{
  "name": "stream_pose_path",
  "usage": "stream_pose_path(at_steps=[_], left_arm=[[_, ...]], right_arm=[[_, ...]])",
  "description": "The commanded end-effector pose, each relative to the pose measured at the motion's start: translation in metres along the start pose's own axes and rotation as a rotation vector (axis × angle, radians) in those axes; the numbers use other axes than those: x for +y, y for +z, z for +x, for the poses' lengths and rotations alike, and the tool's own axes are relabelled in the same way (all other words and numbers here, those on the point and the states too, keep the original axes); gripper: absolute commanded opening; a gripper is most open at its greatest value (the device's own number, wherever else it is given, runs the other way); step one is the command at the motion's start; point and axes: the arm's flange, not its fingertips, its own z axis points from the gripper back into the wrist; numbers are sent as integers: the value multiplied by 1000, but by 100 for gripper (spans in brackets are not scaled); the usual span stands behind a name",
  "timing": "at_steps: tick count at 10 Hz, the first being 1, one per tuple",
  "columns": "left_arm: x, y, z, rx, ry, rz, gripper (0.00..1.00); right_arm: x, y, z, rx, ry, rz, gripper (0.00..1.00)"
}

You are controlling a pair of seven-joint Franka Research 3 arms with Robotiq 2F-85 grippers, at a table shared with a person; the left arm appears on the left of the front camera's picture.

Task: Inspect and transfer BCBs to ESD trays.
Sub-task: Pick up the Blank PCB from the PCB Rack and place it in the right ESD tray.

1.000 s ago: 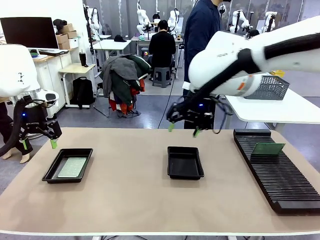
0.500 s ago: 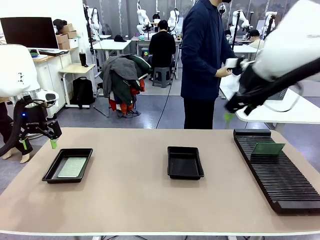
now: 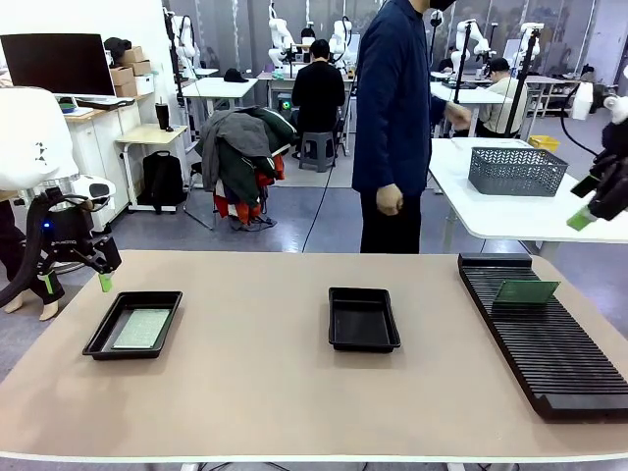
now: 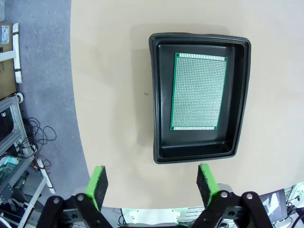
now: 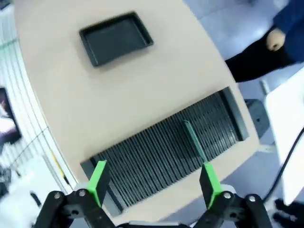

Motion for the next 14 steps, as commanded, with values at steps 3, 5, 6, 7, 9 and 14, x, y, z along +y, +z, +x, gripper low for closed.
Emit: stream_pose_path(at_steps=[3, 5, 6, 7, 9, 14], left_arm=[[-1, 0, -1, 0, -1, 1, 100], [-1, 0, -1, 0, -1, 1, 100], [-1, 0, -1, 0, -1, 1, 100], [-1, 0, -1, 0, -1, 1, 100], [-1, 0, -1, 0, -1, 1, 100], [-1, 0, -1, 0, -1, 1, 100]], right_arm=[[-23, 13, -11, 127, 301, 39, 100], [-25, 16, -14, 192, 400, 16, 100], [-27, 17, -14, 198, 420, 22, 100], [-27, 16, -15, 211, 427, 23, 100], [-31, 16, -12, 233, 444, 22, 100], [-26, 16, -11, 194, 422, 28, 100]])
